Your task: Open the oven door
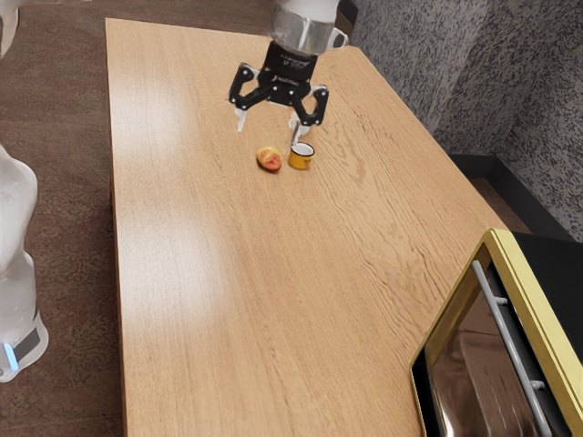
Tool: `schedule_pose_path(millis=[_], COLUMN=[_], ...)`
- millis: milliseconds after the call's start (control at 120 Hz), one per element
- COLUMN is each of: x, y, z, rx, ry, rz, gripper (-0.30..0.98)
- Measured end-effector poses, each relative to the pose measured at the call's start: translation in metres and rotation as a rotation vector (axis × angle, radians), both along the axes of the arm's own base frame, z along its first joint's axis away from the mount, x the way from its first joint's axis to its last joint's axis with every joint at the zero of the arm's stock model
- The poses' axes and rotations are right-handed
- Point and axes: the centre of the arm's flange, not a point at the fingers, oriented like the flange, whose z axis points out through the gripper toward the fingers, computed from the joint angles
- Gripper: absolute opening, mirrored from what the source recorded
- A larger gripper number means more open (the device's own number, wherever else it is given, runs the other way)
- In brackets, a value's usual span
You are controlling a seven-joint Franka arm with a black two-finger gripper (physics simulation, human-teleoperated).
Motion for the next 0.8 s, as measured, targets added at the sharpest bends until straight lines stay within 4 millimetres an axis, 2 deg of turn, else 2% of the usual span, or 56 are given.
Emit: schedule_pose_path(millis=[100, 158, 267, 300, 367, 433, 500, 592, 658, 800], x=[0.006, 0.017, 0.038, 0.052, 0.093, 0.128, 0.136, 0.135, 0.140, 0.154], y=[0.003, -0.008, -0.019, -0.019, -0.023, -0.028, -0.052, -0.106, -0.133, -0.163], z=[0.002, -0.007, -0.001, -0.001, 0.006, 0.002, -0.002, -0.010, -0.016, -0.018], rx=[0.007, 0.015, 0.028, 0.042, 0.054, 0.070, 0.075, 0.076, 0.083, 0.079], ry=[-0.025, -0.013, -0.038, -0.048, -0.091, -0.131, -0.163, -0.230, -0.285, -0.395], rz=[0.175, 0.243, 0.372, 0.409, 0.460, 0.483, 0.455, 0.354, 0.304, 0.262], gripper=[0.69, 0.69, 0.69, 0.69, 0.69, 0.69, 0.69, 0.69, 0.69, 0.69])
